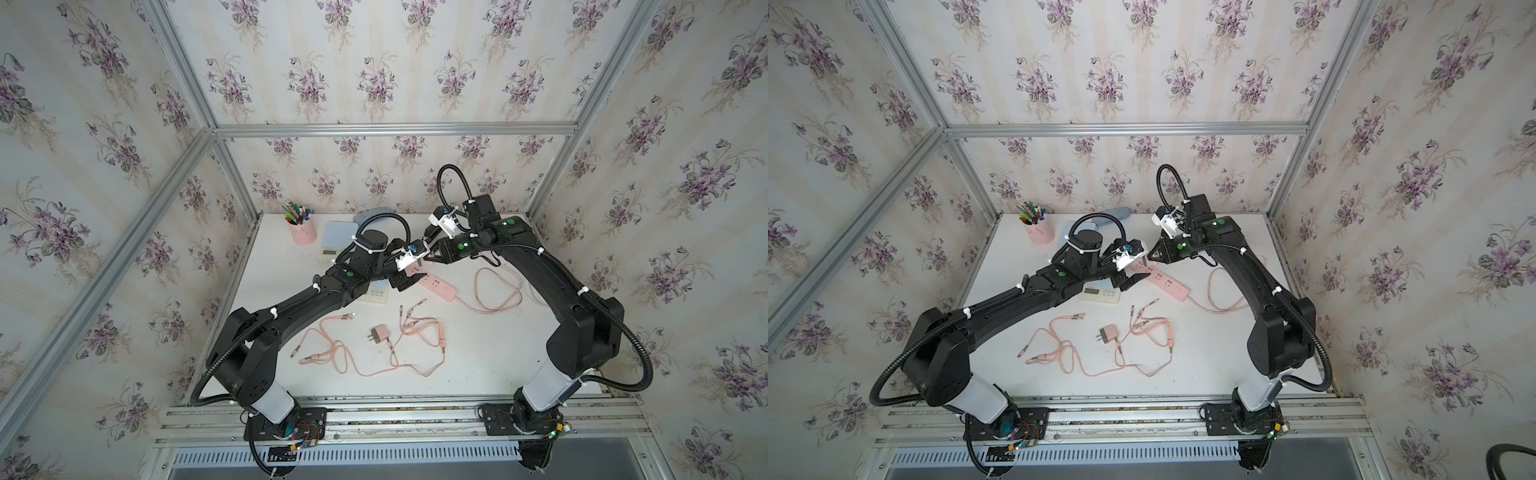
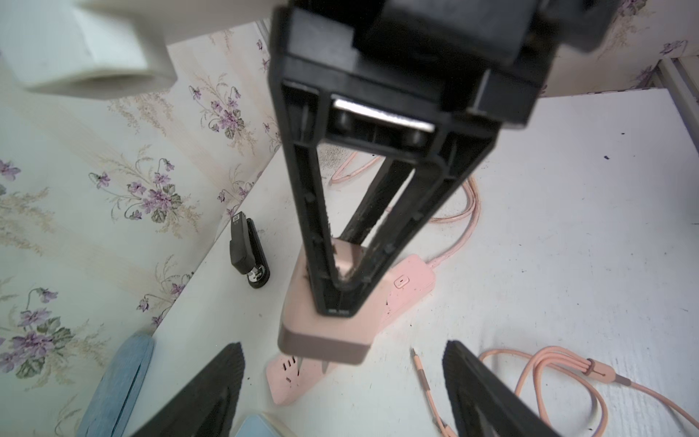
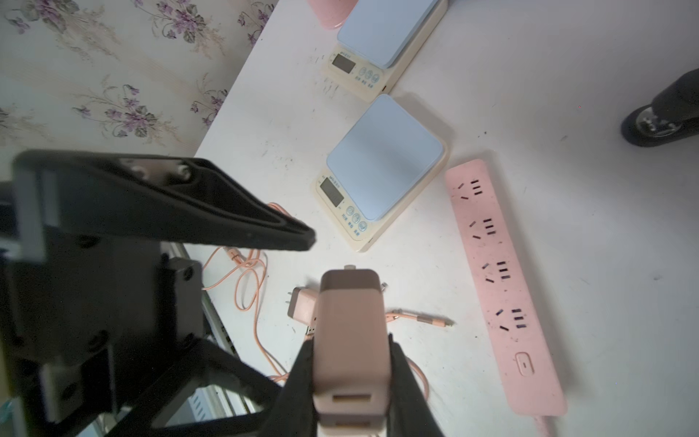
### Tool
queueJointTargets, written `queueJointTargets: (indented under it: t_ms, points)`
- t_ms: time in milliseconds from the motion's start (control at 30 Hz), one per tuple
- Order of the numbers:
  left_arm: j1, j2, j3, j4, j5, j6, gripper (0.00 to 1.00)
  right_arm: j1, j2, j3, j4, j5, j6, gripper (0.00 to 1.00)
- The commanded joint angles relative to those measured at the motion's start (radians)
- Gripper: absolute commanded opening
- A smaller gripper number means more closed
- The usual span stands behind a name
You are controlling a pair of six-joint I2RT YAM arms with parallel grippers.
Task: Charge the electronic scale
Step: Pick up the plug from the center of the board.
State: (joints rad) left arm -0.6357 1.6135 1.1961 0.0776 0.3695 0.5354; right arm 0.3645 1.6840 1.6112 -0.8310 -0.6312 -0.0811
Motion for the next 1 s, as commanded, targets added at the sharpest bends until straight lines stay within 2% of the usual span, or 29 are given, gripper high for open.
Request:
queueJointTargets:
  t_ms: [0,67,133,267,300,333,367,400,433,467,533,700,767,867,900,967]
  points:
    - [-0.011,0.021,0.022,0.030,0.063,0.039,0.77,0.001,-0.034,-0.011,-0.005,-0.090,-0.008,0.00]
    - [-0.023,0.026,0.022,0.032,0.047,0.038,0.72,0.001,-0.046,-0.018,0.011,-0.110,0.011,0.00]
    - [-0.029,0.026,0.015,0.048,0.030,0.023,0.62,0.002,-0.047,-0.022,0.017,-0.129,0.026,0.00]
    - [-0.045,0.009,0.008,0.057,-0.036,-0.016,0.23,0.002,-0.047,-0.048,0.027,-0.150,0.067,0.00]
    - [-0.048,0.003,0.004,0.058,-0.044,-0.021,0.16,0.002,-0.047,-0.056,0.031,-0.148,0.082,0.00]
    - [-0.047,-0.001,0.001,0.060,-0.048,-0.028,0.14,0.002,-0.049,-0.064,0.041,-0.148,0.100,0.00]
    - [-0.048,-0.002,-0.003,0.060,-0.049,-0.032,0.13,0.001,-0.055,-0.076,0.057,-0.147,0.129,0.11]
    - [-0.047,-0.004,-0.006,0.062,-0.050,-0.033,0.13,0.001,-0.063,-0.088,0.079,-0.145,0.160,0.30]
    - [-0.048,-0.004,-0.009,0.063,-0.048,-0.034,0.13,0.001,-0.076,-0.102,0.101,-0.142,0.188,0.41]
    - [-0.048,-0.004,-0.012,0.065,-0.044,-0.035,0.14,0.002,-0.092,-0.122,0.130,-0.146,0.218,0.47]
    - [-0.047,-0.004,-0.018,0.071,-0.039,-0.044,0.15,0.001,-0.123,-0.164,0.189,-0.151,0.268,0.49]
    - [-0.047,-0.007,-0.030,0.096,-0.024,-0.055,0.16,0.005,-0.145,-0.220,0.224,-0.134,0.308,0.44]
    - [-0.048,-0.007,-0.031,0.097,-0.021,-0.053,0.17,0.009,-0.138,-0.223,0.222,-0.120,0.313,0.34]
    - [-0.049,-0.011,-0.036,0.097,-0.020,-0.043,0.20,0.015,-0.130,-0.224,0.238,-0.116,0.329,0.12]
    - [-0.049,-0.012,-0.039,0.098,-0.022,-0.037,0.26,0.019,-0.130,-0.222,0.242,-0.118,0.325,0.05]
    - [-0.050,-0.016,-0.043,0.100,-0.037,-0.041,0.59,0.025,-0.131,-0.212,0.229,-0.099,0.277,0.00]
